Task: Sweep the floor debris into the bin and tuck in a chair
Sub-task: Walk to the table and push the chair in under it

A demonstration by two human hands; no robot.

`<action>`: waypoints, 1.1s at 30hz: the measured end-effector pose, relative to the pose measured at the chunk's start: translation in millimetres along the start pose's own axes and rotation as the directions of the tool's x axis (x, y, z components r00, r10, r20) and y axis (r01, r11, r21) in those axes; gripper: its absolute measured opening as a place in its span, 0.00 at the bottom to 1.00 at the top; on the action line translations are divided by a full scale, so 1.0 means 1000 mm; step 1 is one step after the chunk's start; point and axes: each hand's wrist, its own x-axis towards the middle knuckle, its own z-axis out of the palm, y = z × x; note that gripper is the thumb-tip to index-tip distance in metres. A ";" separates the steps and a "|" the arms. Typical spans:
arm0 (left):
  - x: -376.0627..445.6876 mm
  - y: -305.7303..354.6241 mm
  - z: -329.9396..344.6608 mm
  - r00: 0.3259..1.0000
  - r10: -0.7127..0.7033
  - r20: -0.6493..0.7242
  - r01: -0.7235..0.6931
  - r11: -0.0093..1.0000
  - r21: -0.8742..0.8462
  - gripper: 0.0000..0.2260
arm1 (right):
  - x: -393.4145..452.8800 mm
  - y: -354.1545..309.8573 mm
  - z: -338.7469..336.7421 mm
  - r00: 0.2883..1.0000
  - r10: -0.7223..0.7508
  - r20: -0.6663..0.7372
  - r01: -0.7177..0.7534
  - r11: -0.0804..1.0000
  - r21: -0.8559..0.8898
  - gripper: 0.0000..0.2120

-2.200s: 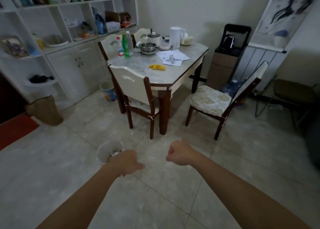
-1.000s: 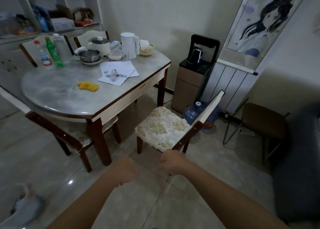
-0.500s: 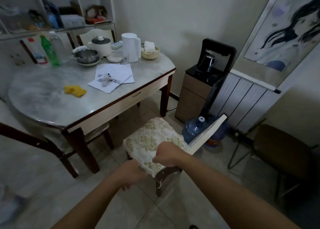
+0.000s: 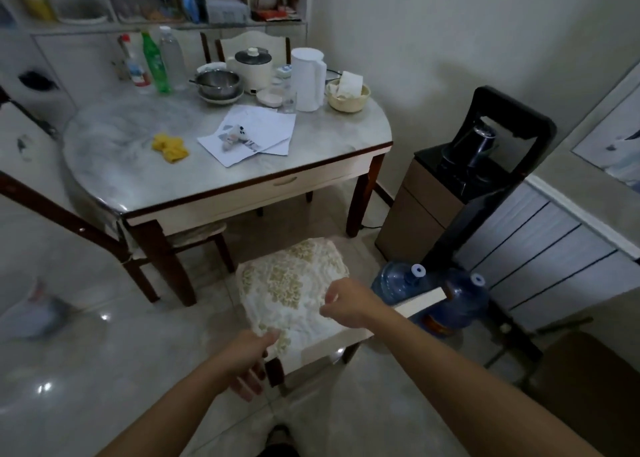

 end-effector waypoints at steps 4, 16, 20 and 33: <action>0.020 0.012 0.014 0.999 -0.042 -0.010 0.042 0.999 -0.004 0.21 | 0.026 0.028 -0.010 0.998 0.021 0.056 -0.019 0.999 -0.029 0.19; 0.071 0.001 0.032 0.969 -0.239 0.064 0.247 0.910 -0.333 0.14 | 0.076 0.105 -0.027 0.893 0.232 0.385 -0.079 0.925 -0.373 0.19; 0.070 0.001 0.035 0.968 -0.250 0.013 0.236 0.897 -0.373 0.15 | 0.087 0.114 -0.031 0.856 0.198 0.478 0.044 0.892 -0.449 0.27; 0.058 -0.005 0.057 0.928 -0.347 0.133 0.310 0.525 -0.793 0.18 | 0.118 0.198 -0.078 0.623 0.489 0.611 -0.423 0.867 -0.263 0.40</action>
